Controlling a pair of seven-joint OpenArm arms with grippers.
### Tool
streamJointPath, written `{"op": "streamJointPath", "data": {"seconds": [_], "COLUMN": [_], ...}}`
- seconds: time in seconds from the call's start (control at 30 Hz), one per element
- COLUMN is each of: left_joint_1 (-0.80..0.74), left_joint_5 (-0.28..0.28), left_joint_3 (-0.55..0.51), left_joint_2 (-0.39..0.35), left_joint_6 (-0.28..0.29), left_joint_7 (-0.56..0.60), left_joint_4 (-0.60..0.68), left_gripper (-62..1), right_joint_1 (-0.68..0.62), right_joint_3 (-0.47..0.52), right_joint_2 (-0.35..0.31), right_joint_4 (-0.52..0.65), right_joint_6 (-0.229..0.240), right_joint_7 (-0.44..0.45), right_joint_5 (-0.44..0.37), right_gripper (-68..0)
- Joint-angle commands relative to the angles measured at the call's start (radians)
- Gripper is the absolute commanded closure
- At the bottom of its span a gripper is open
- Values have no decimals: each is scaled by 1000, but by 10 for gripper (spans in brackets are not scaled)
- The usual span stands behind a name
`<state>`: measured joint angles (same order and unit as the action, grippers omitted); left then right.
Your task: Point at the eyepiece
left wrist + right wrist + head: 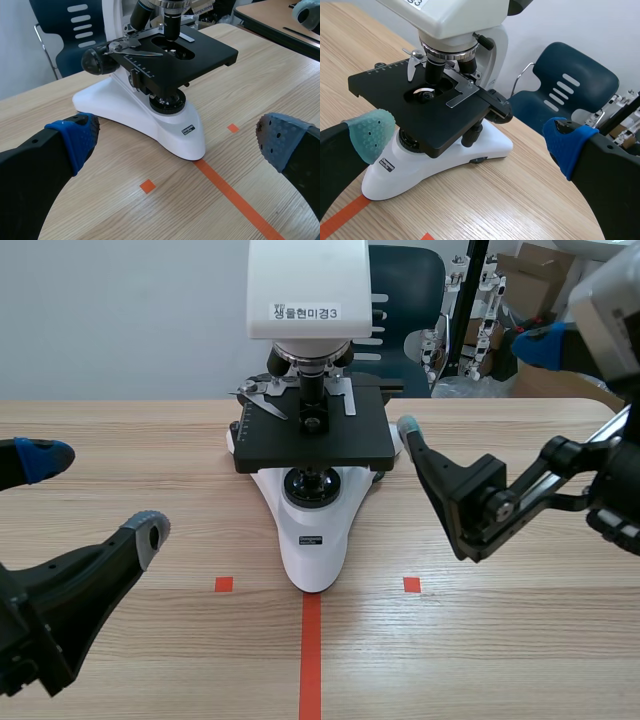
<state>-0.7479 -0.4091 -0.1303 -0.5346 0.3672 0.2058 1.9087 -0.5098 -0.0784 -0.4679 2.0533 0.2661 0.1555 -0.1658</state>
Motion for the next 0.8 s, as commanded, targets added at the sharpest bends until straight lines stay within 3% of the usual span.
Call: {"op": "streamJointPath", "data": {"seconds": [0.0, 0.23, 0.77], "left_joint_1": [3, 3, 3], "left_joint_5": [-5, 38, 39], "left_joint_3": [6, 6, 6], "left_joint_2": [2, 2, 2], "left_joint_6": [-6, -6, -6], "left_joint_7": [11, 11, 12], "left_joint_4": [8, 8, 8], "left_gripper": [-623, -623, -623], "right_joint_1": [8, 8, 9], "right_joint_3": [8, 15, 15], "right_joint_2": [6, 25, 25], "right_joint_4": [5, 5, 5], "right_joint_6": [-8, -35, -35], "right_joint_7": [15, 14, 14], "right_joint_5": [-13, -29, -29], "right_gripper": [-679, -679, -679]}}
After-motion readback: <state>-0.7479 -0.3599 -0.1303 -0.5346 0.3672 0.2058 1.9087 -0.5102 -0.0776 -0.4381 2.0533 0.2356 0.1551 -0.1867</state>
